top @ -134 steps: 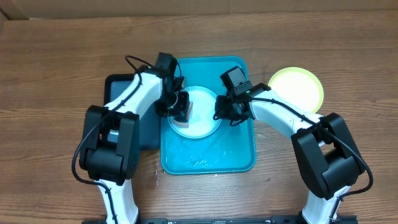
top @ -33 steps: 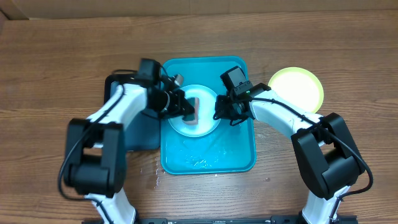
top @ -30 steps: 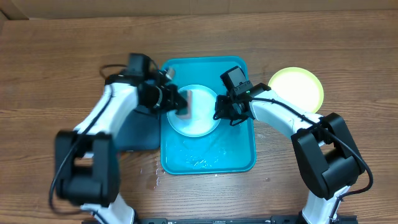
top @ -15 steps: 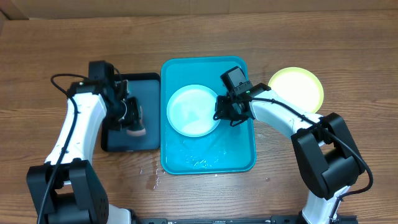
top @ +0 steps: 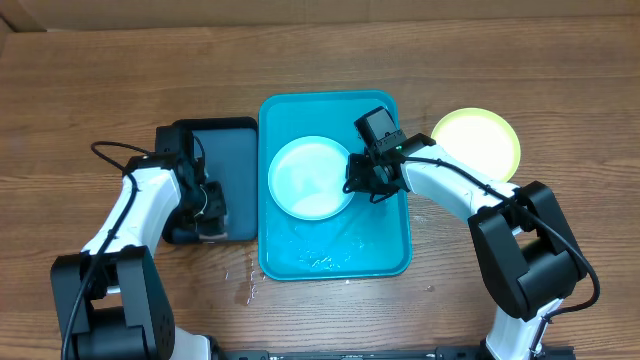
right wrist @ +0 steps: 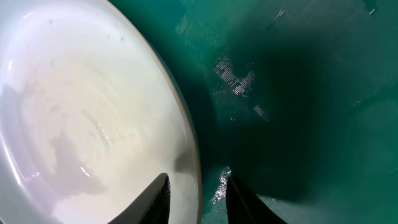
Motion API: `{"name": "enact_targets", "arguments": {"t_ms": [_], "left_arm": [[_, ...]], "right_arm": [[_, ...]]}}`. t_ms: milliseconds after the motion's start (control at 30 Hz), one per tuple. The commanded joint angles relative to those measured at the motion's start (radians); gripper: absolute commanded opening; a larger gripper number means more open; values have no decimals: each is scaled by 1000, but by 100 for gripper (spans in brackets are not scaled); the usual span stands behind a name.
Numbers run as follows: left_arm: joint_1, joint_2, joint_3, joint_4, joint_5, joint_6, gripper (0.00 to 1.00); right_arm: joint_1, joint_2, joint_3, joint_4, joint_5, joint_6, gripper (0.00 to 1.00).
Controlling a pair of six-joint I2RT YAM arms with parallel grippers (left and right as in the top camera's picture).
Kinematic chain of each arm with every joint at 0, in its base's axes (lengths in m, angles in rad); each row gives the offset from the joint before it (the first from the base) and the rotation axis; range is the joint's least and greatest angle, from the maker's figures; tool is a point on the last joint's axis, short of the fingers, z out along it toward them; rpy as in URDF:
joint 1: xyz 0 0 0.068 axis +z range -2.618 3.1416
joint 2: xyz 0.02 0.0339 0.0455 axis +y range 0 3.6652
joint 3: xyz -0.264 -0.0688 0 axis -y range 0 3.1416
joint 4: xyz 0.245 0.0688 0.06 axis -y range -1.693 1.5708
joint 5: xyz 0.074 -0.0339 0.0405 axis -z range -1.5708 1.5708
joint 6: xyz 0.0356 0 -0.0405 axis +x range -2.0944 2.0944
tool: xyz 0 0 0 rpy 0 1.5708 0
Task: Clean dirty plates on tray and stack at the side
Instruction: 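Drop the sponge in the black tray and retract the left arm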
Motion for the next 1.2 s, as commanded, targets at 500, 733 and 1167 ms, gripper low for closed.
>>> {"name": "enact_targets", "arguments": {"t_ms": [500, 733, 1167], "left_arm": [[64, -5, 634, -266, 11, -186, 52], [206, -11, 640, -292, 8, -217, 100], [273, -11, 640, -287, 8, -217, 100]], "right_arm": [[6, 14, -6, 40, 45, 3, 24], [6, 29, -6, 48, 41, 7, 4], [-39, 8, 176, -150, 19, -2, 4]]}}
